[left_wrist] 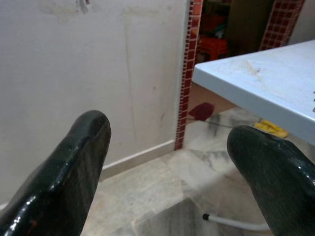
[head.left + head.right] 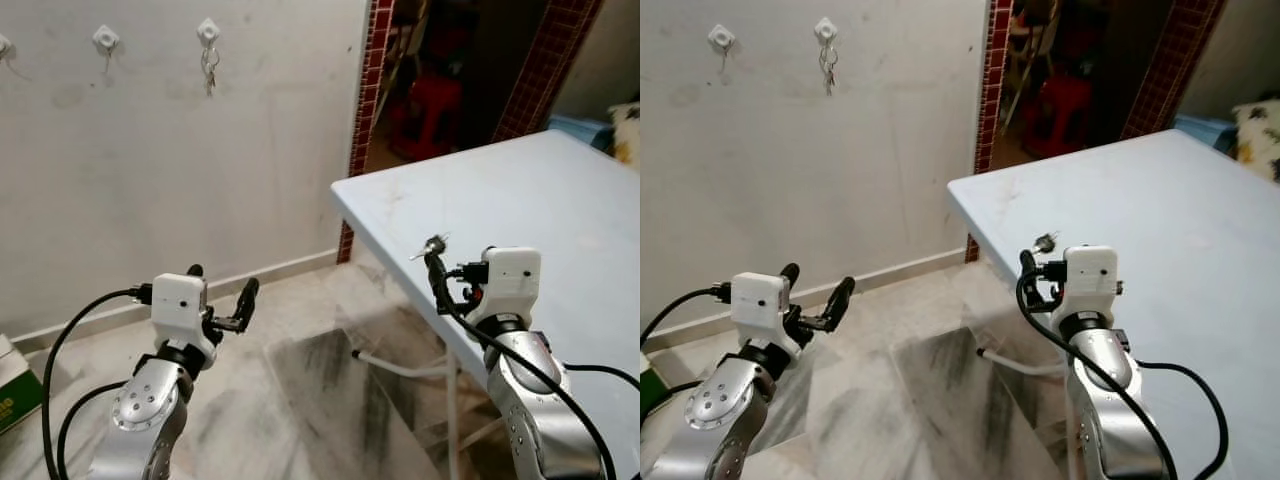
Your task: Hang keys on a hook
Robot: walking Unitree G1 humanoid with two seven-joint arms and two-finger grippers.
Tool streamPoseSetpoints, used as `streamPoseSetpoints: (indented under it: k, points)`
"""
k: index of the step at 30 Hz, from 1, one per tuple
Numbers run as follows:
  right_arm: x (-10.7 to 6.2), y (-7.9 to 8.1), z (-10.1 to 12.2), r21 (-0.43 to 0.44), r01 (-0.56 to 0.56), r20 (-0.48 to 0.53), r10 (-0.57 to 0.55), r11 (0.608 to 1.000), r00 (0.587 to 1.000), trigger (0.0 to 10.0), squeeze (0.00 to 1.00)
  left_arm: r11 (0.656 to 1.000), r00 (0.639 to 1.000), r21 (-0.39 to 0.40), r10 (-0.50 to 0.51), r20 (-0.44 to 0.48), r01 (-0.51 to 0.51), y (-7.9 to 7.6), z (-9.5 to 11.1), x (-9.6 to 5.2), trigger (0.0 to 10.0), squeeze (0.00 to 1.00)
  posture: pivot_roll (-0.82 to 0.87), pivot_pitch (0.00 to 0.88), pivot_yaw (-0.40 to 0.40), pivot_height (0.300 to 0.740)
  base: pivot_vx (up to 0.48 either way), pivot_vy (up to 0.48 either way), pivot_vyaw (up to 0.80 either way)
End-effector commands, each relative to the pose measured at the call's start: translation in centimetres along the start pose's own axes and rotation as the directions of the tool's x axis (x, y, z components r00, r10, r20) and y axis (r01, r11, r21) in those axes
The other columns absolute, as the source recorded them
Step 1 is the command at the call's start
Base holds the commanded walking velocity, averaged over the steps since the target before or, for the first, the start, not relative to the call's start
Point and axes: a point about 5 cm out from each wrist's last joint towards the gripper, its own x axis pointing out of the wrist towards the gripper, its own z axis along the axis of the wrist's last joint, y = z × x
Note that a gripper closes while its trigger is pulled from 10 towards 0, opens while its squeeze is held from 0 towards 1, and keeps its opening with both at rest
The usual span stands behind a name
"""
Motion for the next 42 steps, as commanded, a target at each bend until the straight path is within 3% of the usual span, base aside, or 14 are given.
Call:
streamPoseSetpoints:
  k: [1, 25, 42]
  points:
    - [0.0, -0.8, 0.2, -0.016, 0.024, 0.009, -0.023, 1.000, 1.000, 10.0, 0.00, 1.000, 1.000, -0.005, 0.002, 0.010, -0.002, -0.2, 0.3, 0.2, 10.0, 0.00, 0.03, 0.000, -0.001, 0.740, 0.000, -0.244, 0.00]
    - [0.8, -0.4, 0.3, -0.021, -0.003, 0.013, 0.003, 1.000, 1.000, 10.0, 0.00, 1.000, 1.000, -0.008, 0.022, -0.005, -0.022, -0.1, 0.1, 0.5, 10.0, 0.00, 0.04, 0.000, -0.003, 0.740, 0.000, 0.000, 0.00]
    - [1.1, -0.3, 0.2, -0.031, -0.007, 0.007, 0.008, 0.999, 1.000, 10.0, 0.00, 0.999, 0.999, -0.016, 0.034, -0.004, -0.034, 0.0, 0.2, 0.8, 10.0, 0.00, 0.04, 0.000, -0.003, 0.740, 0.000, 0.101, -0.74]
